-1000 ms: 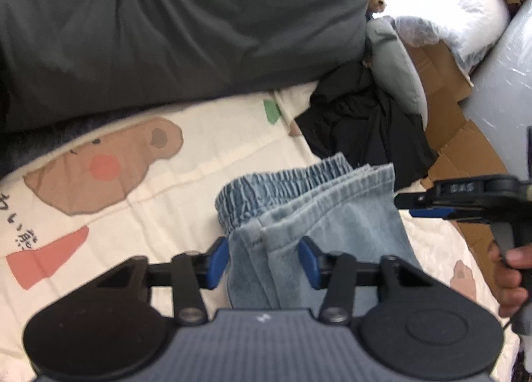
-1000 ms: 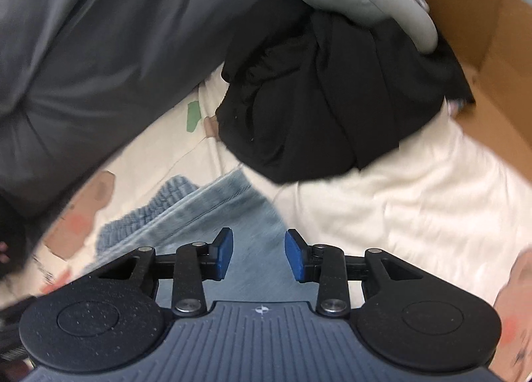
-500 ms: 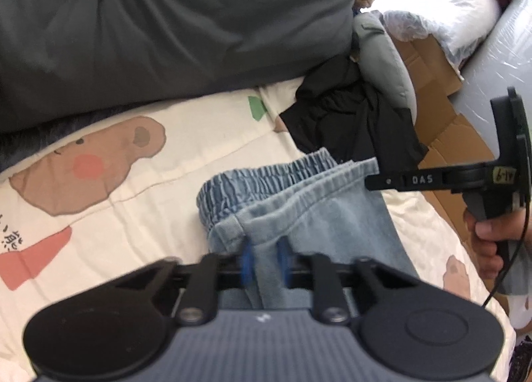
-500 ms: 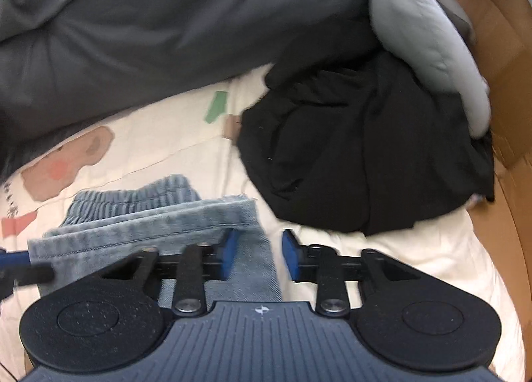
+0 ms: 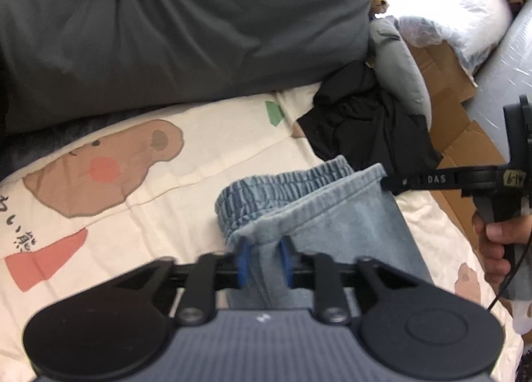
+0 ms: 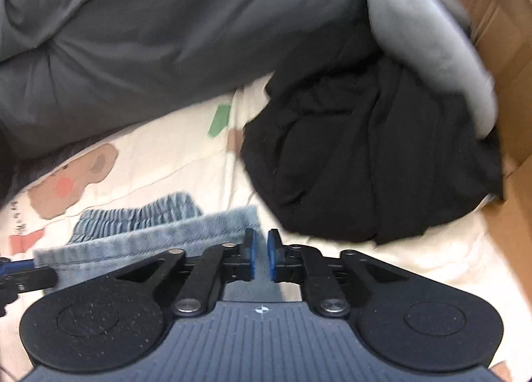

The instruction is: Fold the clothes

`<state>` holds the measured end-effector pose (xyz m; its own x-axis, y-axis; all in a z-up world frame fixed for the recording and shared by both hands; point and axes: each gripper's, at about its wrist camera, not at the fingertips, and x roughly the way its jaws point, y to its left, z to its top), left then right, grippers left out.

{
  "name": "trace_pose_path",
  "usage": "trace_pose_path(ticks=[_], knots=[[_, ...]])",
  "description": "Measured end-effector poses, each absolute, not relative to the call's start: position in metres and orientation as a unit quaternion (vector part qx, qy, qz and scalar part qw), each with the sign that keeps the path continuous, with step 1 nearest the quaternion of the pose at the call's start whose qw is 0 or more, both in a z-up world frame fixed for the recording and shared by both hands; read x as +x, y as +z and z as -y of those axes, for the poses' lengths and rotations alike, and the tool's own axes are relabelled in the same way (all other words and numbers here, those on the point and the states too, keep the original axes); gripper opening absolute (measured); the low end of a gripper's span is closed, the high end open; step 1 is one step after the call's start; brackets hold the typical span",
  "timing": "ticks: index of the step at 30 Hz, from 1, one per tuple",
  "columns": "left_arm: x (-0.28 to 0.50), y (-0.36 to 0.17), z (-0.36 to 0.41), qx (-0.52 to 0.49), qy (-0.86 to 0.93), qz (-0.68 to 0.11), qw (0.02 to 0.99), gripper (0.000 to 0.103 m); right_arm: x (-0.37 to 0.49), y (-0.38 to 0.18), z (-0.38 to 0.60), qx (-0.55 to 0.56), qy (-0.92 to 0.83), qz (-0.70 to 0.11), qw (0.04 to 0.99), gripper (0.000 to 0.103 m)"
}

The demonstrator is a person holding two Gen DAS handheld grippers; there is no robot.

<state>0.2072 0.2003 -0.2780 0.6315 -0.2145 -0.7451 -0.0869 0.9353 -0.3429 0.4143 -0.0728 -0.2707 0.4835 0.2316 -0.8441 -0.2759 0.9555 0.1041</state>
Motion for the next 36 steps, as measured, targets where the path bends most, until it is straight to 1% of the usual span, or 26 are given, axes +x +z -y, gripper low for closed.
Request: trace_pose_path(ticks=[1, 2, 7, 8, 9, 10, 14, 21, 22, 24, 26, 28, 31, 35, 36], knots=[[0.207, -0.279, -0.201, -0.177, -0.035, -0.429, 0.885, 0.049, 0.414, -0.272, 0.073, -0.022, 0.158, -0.486, 0.859, 0.037], [0.208, -0.281, -0.203, -0.181, -0.036, -0.432, 0.883, 0.054, 0.413, -0.273, 0.074, -0.027, 0.168, -0.483, 0.859, 0.045], [0.215, -0.295, -0.206, -0.212, -0.056, -0.446, 0.868, 0.053, 0.42, -0.283, 0.081, -0.028, 0.199, -0.498, 0.843, 0.06], [0.216, -0.295, -0.206, -0.214, -0.06, -0.444, 0.868, 0.053, 0.423, -0.286, 0.083, -0.021, 0.203, -0.503, 0.84, 0.066], [0.217, -0.294, -0.206, -0.214, -0.063, -0.441, 0.869, 0.053, 0.426, -0.289, 0.086, -0.011, 0.205, -0.508, 0.837, 0.069], [0.218, -0.293, -0.206, -0.212, -0.065, -0.439, 0.871, 0.053, 0.429, -0.292, 0.09, 0.004, 0.21, -0.512, 0.833, 0.069], [0.223, -0.289, -0.206, -0.211, -0.075, -0.441, 0.869, 0.045, 0.436, -0.304, 0.106, 0.073, 0.232, -0.525, 0.816, 0.069], [0.228, -0.29, -0.207, -0.211, -0.079, -0.453, 0.862, 0.045, 0.437, -0.324, 0.12, 0.148, 0.246, -0.526, 0.8, 0.068], [0.227, -0.29, -0.207, -0.213, -0.079, -0.455, 0.861, 0.045, 0.436, -0.325, 0.12, 0.155, 0.247, -0.523, 0.801, 0.066], [0.226, -0.291, -0.206, -0.214, -0.083, -0.458, 0.859, 0.044, 0.432, -0.319, 0.12, 0.155, 0.255, -0.518, 0.802, 0.045], [0.222, -0.291, -0.206, -0.215, -0.083, -0.454, 0.861, 0.04, 0.428, -0.31, 0.118, 0.152, 0.265, -0.512, 0.803, 0.044], [0.219, -0.289, -0.208, -0.224, -0.079, -0.448, 0.862, 0.037, 0.424, -0.302, 0.117, 0.148, 0.276, -0.506, 0.804, 0.04], [0.218, -0.287, -0.21, -0.238, -0.077, -0.441, 0.862, 0.036, 0.418, -0.289, 0.114, 0.141, 0.291, -0.497, 0.805, 0.04], [0.217, -0.285, -0.204, -0.223, -0.086, -0.438, 0.867, 0.034, 0.414, -0.272, 0.108, 0.117, 0.303, -0.485, 0.812, 0.04], [0.218, -0.286, -0.203, -0.218, -0.087, -0.441, 0.866, 0.035, 0.414, -0.27, 0.105, 0.109, 0.304, -0.483, 0.814, 0.037]])
